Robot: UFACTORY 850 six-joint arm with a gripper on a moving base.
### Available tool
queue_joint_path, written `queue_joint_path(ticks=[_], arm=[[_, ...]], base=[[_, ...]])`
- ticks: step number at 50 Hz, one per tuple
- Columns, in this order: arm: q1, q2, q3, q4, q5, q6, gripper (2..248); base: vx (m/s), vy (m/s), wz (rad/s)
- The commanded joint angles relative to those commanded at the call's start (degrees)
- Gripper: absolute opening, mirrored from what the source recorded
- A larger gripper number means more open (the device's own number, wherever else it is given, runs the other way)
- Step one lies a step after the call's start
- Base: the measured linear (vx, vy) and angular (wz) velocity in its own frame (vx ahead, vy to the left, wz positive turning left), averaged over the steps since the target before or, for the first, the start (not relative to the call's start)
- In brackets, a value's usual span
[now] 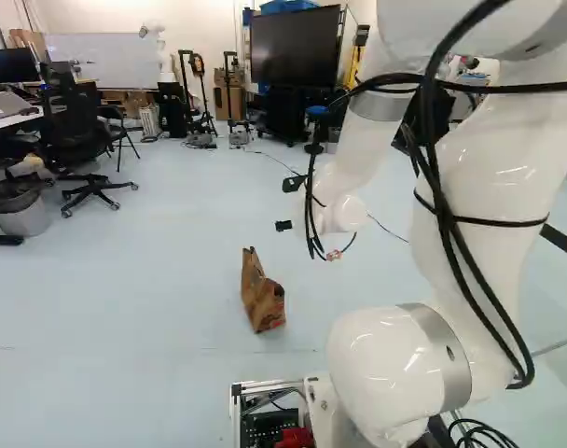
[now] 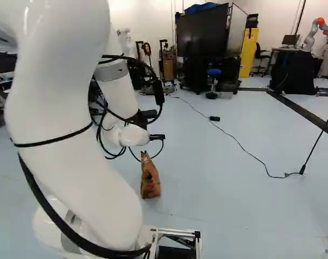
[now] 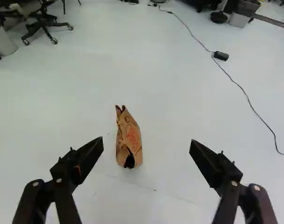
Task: Pick up the grocery bag from the ground
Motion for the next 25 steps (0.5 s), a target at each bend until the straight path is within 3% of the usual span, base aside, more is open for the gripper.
queue_joint_path(ticks=[25], arm=[[0.6,-11.2,-9.3,-5.1,-2.8,0.0,247]], base=[[0.000,0.000,0.000]])
